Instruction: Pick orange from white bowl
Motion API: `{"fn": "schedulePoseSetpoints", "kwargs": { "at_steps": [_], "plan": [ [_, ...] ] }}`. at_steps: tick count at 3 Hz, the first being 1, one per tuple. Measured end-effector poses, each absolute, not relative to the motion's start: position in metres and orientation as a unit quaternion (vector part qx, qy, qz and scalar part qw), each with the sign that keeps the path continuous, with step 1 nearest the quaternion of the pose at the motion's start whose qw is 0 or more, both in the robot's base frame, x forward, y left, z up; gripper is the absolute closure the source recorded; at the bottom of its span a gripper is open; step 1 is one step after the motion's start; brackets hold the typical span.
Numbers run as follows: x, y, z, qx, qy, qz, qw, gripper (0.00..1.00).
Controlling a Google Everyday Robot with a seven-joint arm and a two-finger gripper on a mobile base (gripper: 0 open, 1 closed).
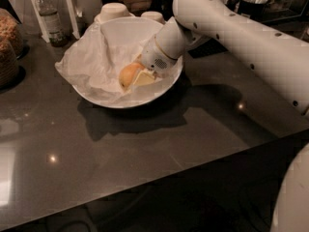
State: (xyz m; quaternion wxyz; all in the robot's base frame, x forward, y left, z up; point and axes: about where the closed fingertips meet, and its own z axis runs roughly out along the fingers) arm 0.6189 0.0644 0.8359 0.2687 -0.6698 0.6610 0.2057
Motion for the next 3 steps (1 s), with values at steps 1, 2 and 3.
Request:
{"fn": "schedulePoseSetpoints", "kwargs": {
  "at_steps": [1,2,3],
  "plan": [
    [0.619,0.065,0.838,-0.670,0.661,0.206,0.269,0.89],
    [0.626,0.071,0.855,-0.689,0.622,0.208,0.308,1.00],
    [0.637,0.078,0.918,-0.693,0.537,0.245,0.414,1.00]
  ]
}}
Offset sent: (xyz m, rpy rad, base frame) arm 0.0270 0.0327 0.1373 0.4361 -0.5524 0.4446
